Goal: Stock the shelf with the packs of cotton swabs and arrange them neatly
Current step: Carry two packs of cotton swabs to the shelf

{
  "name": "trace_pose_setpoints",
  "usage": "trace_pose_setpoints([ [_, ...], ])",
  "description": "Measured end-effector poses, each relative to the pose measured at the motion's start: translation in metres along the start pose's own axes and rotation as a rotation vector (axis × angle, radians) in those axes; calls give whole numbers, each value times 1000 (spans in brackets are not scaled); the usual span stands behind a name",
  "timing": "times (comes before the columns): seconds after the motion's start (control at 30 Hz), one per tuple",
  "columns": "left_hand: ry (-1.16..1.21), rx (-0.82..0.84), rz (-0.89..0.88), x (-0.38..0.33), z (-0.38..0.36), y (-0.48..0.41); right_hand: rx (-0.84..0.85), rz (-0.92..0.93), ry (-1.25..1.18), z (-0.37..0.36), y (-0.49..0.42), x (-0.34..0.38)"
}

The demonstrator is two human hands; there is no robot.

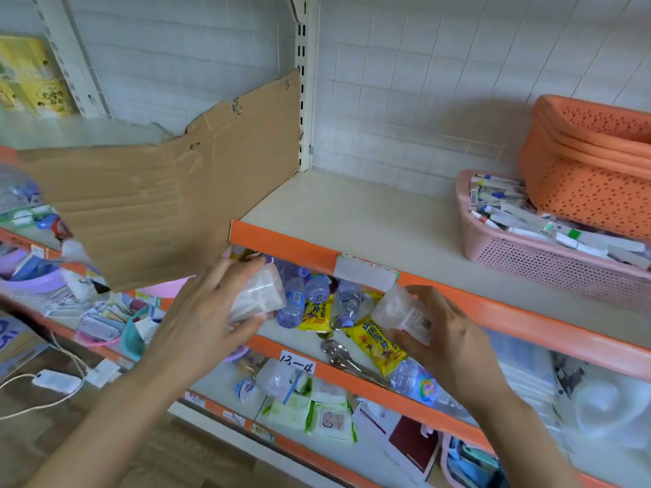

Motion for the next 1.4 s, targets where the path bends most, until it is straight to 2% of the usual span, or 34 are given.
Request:
trace_pose_setpoints([
  [0.13, 0, 53, 114, 0, 6, 49, 79, 35, -90, -4, 30, 1],
  [0.37, -104, 44, 289, -27, 33, 122, 210, 123, -181, -7, 67, 4],
  [0.6, -222, 1, 444, -102, 66, 197, 351, 264, -307, 7, 106, 13],
  [0.77, -276, -33, 620, -149, 96, 258, 433, 382, -388, 14, 141, 31],
  [1.1, -550, -218, 871, -230, 210, 378, 681, 660, -560, 18, 231, 142],
  [1.4, -841, -324, 1219, -356, 323, 536, 869, 1035, -704, 67, 398, 263],
])
Point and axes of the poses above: each hand's wrist, its own y-axis away from the middle knuckle, its own z-axis out of the back of the hand, x = y × z, the point moved 9 cm from there along -y, towards the middle knuckle, and after that the axes turned 12 degrees about -x, right-handed, at the moved point
